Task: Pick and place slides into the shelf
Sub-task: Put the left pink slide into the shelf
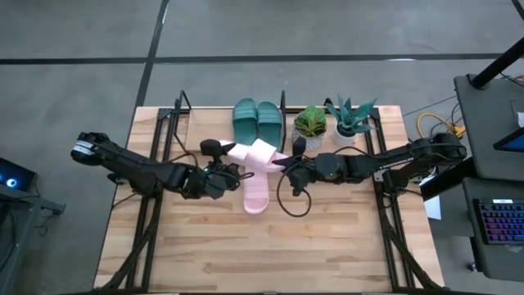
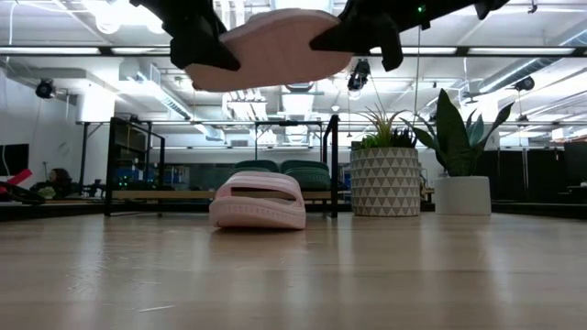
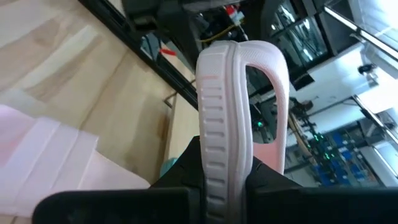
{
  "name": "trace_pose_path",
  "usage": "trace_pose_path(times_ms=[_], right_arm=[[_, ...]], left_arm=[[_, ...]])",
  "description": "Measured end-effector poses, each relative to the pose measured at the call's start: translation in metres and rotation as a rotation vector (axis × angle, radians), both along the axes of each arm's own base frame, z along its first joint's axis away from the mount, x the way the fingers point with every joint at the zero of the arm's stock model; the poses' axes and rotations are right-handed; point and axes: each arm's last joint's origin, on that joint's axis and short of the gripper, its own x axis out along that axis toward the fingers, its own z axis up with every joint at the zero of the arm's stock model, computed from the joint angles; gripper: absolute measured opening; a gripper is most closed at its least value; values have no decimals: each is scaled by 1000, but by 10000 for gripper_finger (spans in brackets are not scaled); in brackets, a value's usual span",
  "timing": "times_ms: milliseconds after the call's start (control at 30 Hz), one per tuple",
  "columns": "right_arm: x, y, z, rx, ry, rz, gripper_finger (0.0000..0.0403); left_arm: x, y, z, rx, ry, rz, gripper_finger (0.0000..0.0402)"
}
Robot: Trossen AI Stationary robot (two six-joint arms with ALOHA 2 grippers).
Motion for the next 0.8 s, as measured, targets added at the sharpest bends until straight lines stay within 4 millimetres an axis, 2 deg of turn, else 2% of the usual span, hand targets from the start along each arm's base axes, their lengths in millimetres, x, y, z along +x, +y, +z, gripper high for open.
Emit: trace_pose_path(times_ms=[167,400,633,800], right_arm=[[0,1,1,-1,-11,16,24],[1,1,3,-9,-20,13,25],[-1,2,1,43,-3,8,79],[-11,1,-3,85,101,-9,105]], left_arm=[[1,4,-1,3,10,10,207],[1,3,-2,29,66,-29,45],[1,3,-1,47,99,-54,42],[-7,5,0,59,151,-57,42]])
